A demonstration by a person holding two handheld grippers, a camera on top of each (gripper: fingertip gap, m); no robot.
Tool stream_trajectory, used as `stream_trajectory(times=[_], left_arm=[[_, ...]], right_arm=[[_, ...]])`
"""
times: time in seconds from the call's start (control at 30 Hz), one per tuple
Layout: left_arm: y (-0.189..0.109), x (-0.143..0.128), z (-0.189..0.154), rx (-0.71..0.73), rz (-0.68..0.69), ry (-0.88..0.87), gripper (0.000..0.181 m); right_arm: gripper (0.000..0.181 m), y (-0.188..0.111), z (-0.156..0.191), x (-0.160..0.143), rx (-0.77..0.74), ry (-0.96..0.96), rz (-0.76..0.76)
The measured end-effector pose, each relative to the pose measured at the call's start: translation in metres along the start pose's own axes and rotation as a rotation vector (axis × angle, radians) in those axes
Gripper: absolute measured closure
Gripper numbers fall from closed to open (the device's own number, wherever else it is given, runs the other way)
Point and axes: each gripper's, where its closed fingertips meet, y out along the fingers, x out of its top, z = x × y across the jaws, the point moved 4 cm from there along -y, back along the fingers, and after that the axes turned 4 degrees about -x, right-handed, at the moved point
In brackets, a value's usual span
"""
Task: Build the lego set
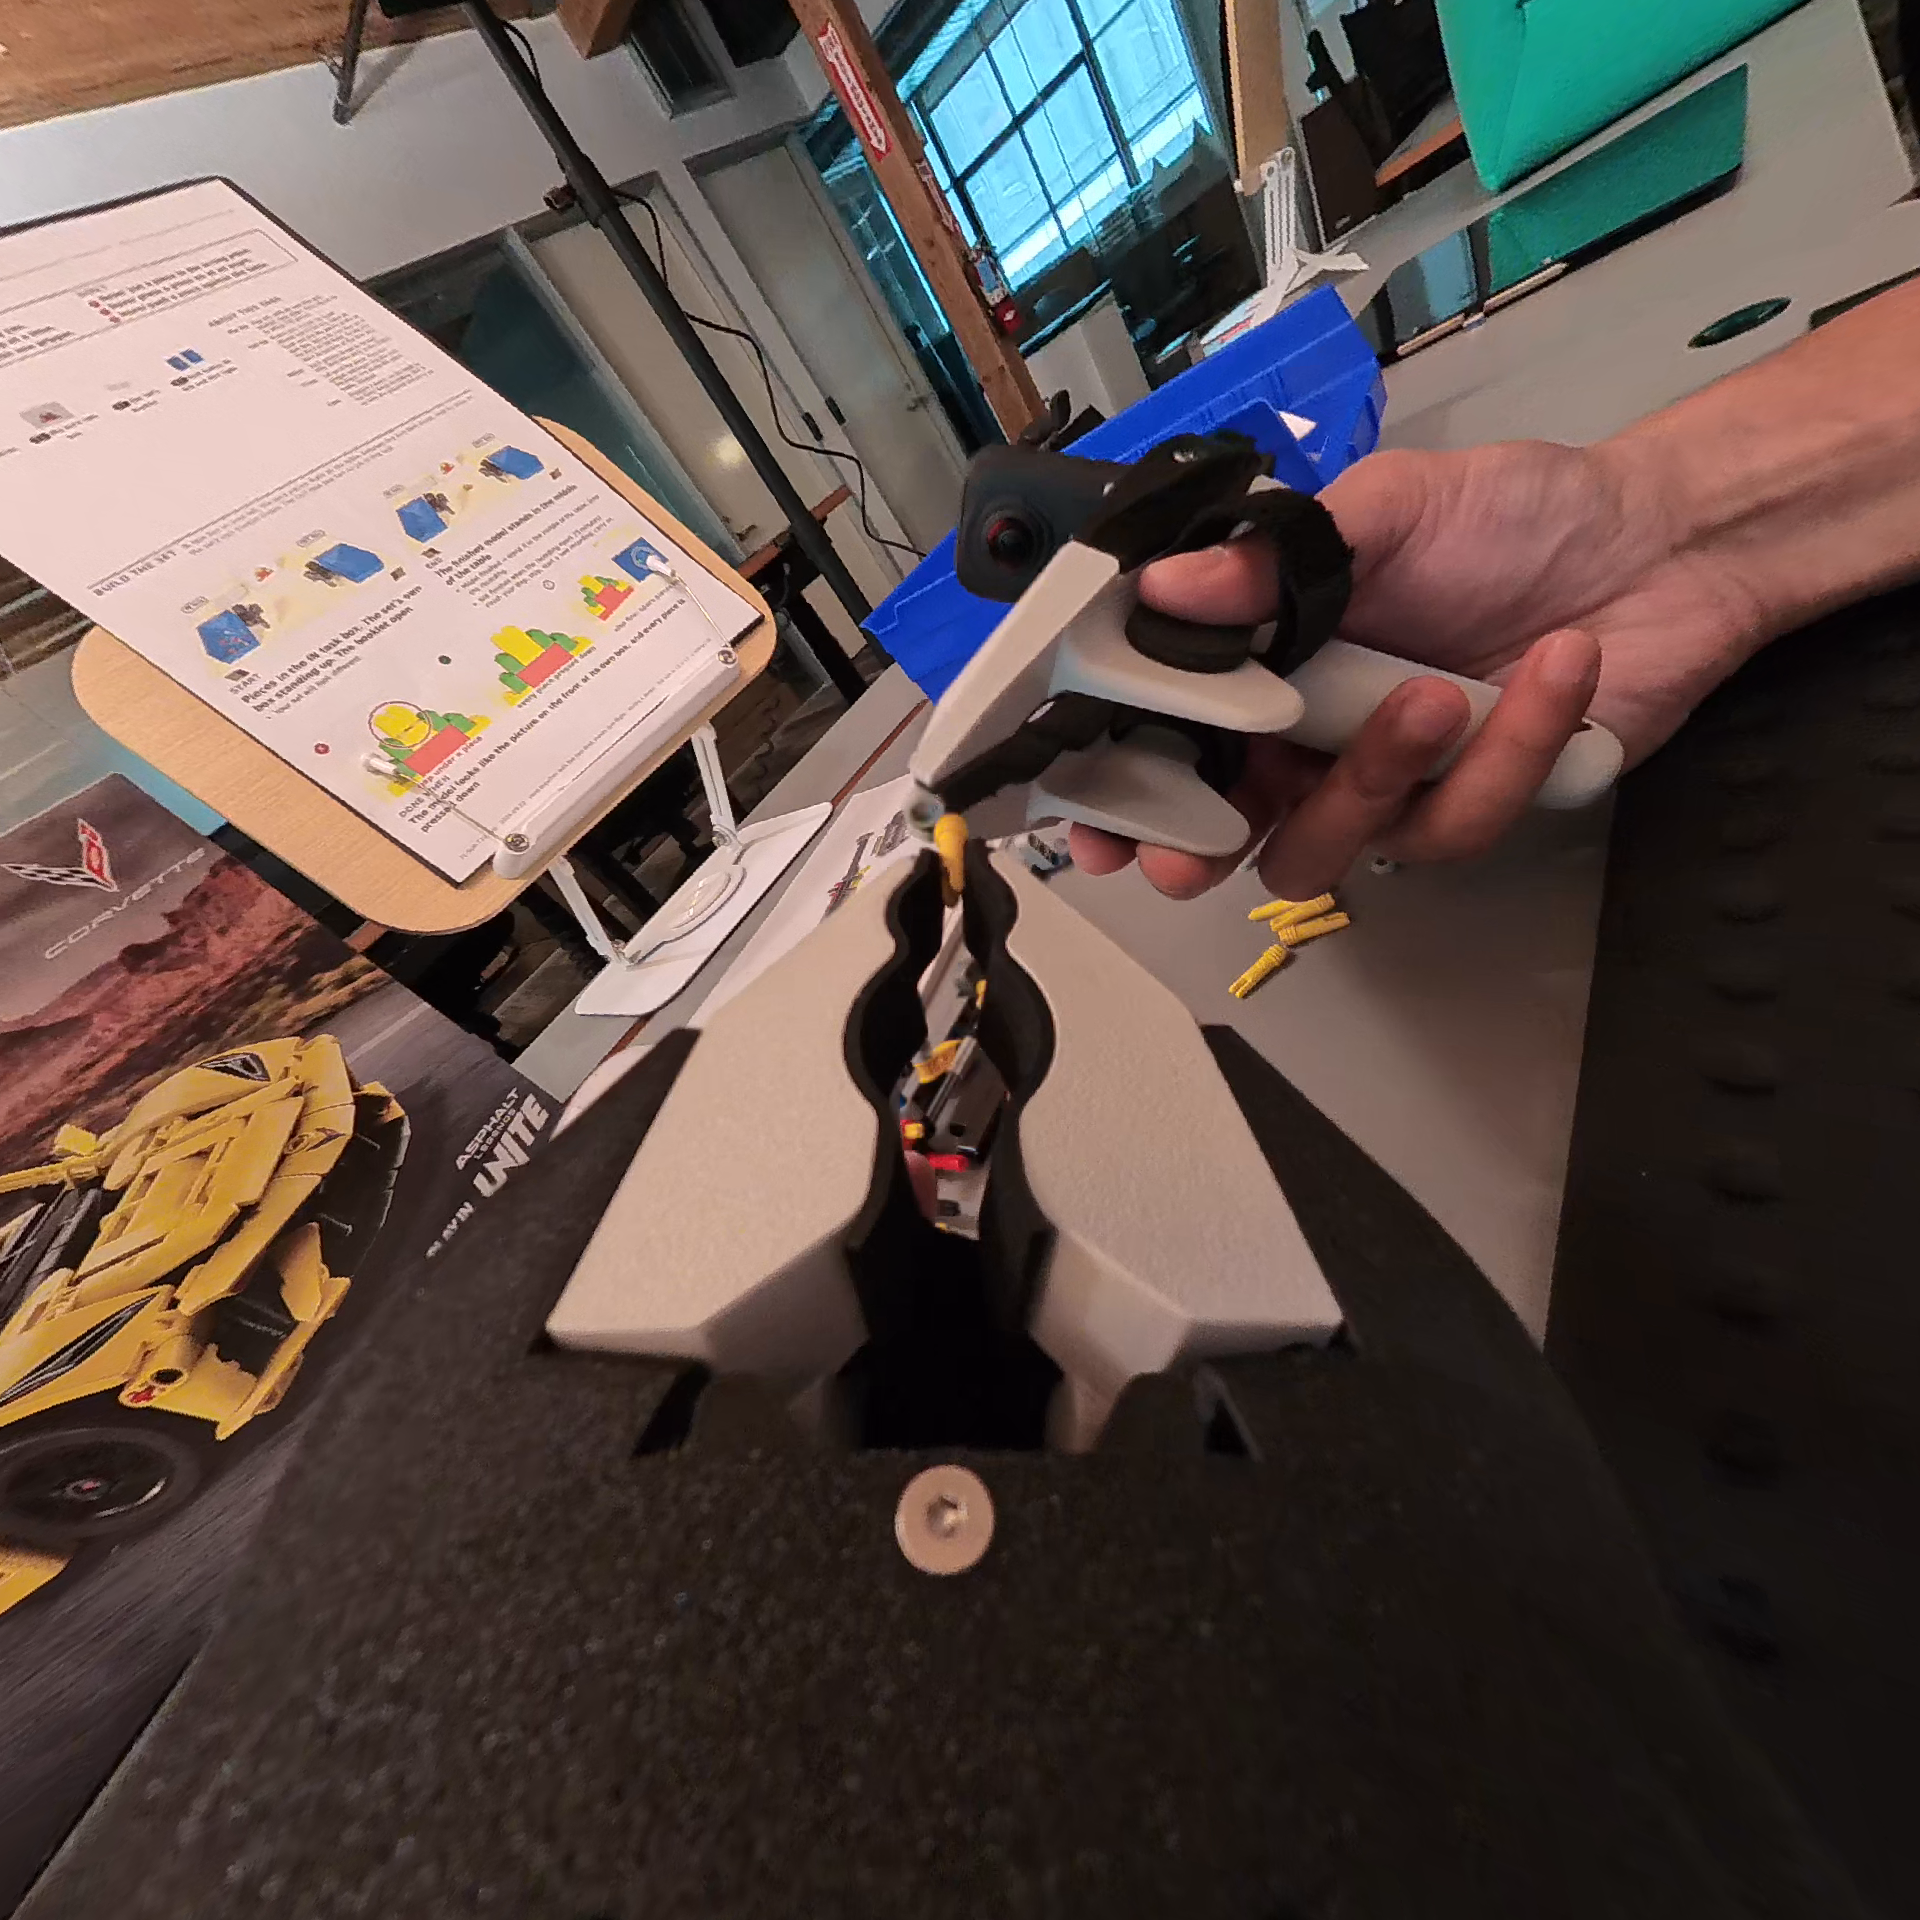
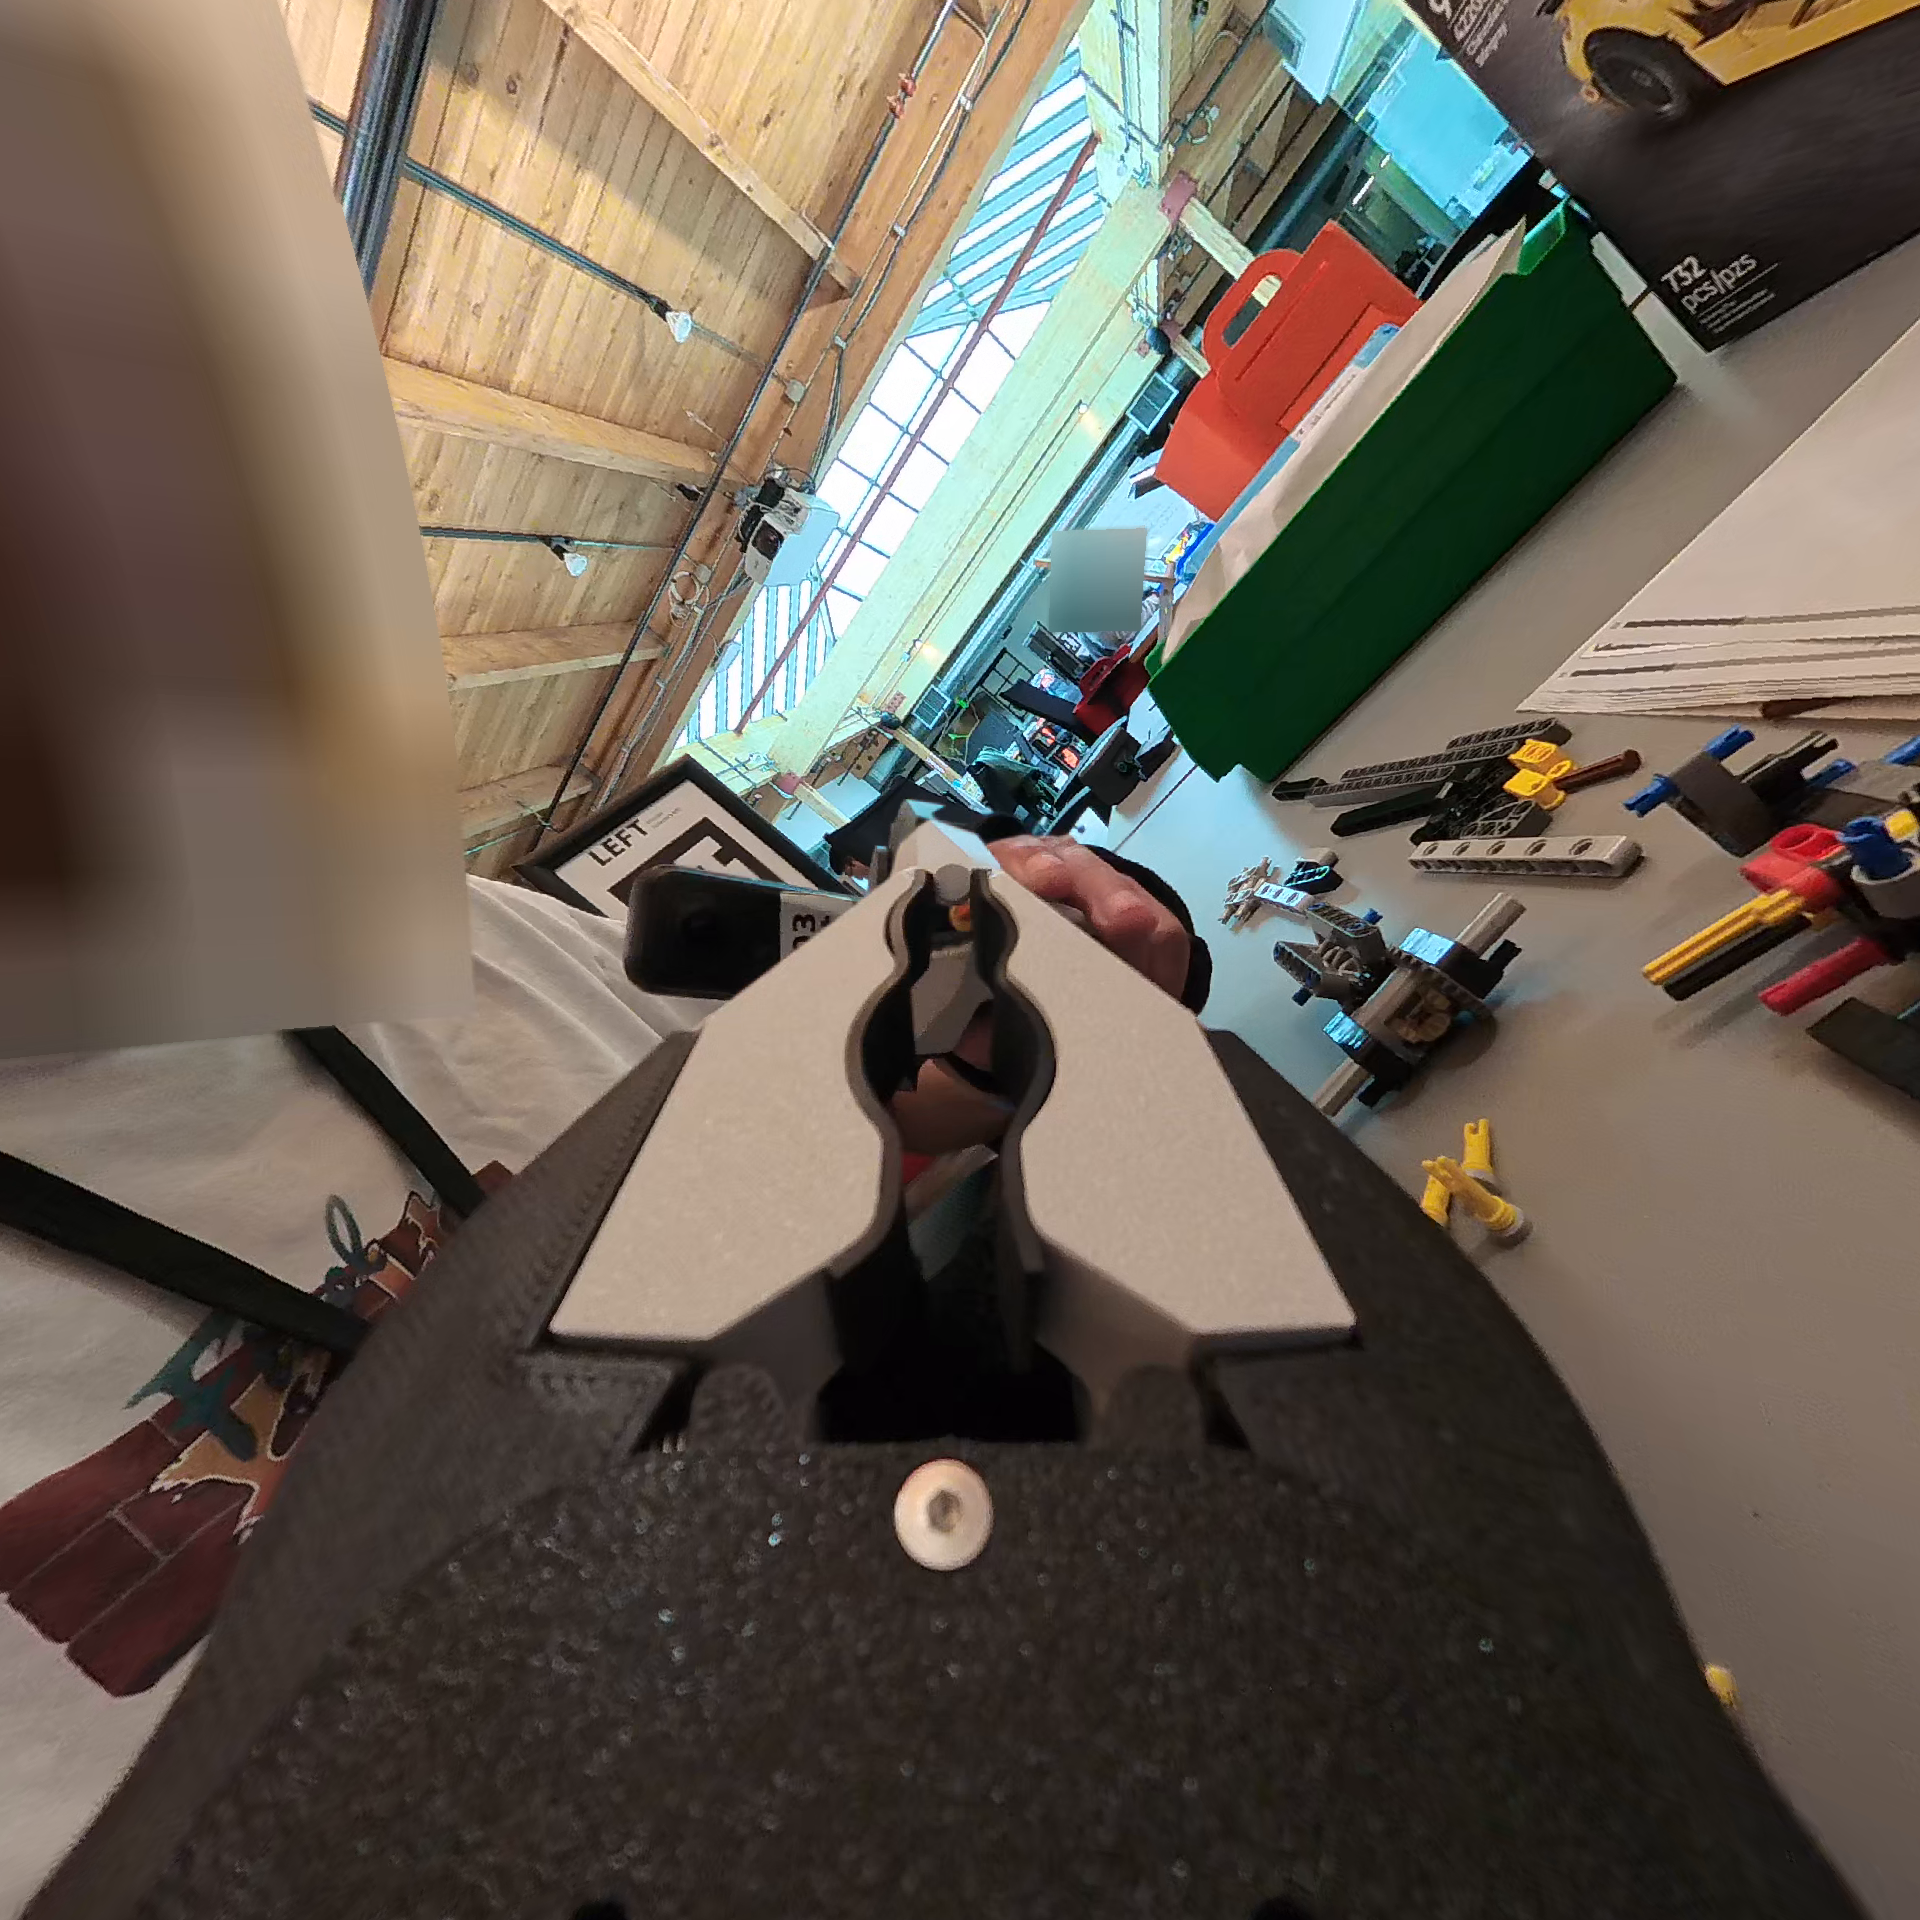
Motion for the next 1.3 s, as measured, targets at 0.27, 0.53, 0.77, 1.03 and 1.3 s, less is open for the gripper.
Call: stream_trajectory(times=[0.27,0.53,0.77,1.03,1.3], left_arm=[[-0.0004,0.001,0.0012,0.006,-0.008,-0.004,0.179],[-0.0006,0.0002,0.0021,0.01,-0.003,-0.007,0.179],[-0.0003,-0.0005,-0.0005,-0.005,0.003,-0.002,0.179],[-0.0004,0.0014,0.0024,0.059,0.015,0.052,0.178],[-0.0016,0.0052,0.0055,0.157,0.038,0.136,0.178]], right_arm=[[0.175,-0.0011,-0.0005,-0.0005,-0.009,-0.009,0.012],[0.175,-0.0012,-0.0014,-0.0014,-0.015,-0.011,0.016],[0.175,-0.0027,-0.0019,-0.0042,-0.015,-0.007,0.034],[0.175,0.0003,-0.0018,-0.0025,0.022,0.049,-0.01],[0.175,0.0052,0.0012,-0.0007,0.041,0.052,-0.069]])
